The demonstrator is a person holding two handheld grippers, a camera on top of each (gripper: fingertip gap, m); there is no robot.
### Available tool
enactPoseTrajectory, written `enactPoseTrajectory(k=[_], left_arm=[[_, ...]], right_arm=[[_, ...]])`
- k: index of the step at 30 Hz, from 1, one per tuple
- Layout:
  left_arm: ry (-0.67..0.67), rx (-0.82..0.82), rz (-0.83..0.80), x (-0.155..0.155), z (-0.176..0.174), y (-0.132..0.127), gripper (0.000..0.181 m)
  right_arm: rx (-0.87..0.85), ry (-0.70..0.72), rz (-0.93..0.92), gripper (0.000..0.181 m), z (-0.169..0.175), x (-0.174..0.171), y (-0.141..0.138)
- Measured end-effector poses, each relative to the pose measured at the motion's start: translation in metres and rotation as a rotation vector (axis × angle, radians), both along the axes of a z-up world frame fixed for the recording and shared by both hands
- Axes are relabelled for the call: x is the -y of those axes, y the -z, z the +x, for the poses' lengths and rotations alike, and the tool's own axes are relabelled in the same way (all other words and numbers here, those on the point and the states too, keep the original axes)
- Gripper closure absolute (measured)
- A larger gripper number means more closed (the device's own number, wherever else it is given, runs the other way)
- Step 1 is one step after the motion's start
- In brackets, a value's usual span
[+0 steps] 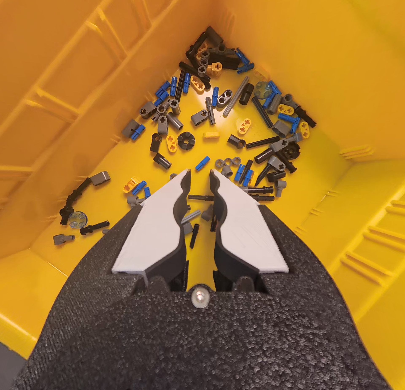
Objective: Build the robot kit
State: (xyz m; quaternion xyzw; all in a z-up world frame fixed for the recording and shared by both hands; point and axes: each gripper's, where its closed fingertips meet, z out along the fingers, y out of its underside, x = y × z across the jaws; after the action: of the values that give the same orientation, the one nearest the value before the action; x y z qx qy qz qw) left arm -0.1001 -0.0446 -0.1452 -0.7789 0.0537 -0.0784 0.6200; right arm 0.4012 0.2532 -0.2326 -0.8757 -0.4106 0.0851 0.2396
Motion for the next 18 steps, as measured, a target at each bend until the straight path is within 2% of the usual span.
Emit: enactPoseTrajectory(k=[14,18], left_arm=[[0.011,0.002,-0.006,-0.001,0.002,0.002,0.139],[0.011,-0.002,-0.008,0.0,0.002,0.002,0.139]], right_arm=[[-0.078,0.037,0.063,0.168,-0.013,-0.004,0.0],[-0.103,0.029,0.057,0.163,-0.021,-0.006,-0.002]])
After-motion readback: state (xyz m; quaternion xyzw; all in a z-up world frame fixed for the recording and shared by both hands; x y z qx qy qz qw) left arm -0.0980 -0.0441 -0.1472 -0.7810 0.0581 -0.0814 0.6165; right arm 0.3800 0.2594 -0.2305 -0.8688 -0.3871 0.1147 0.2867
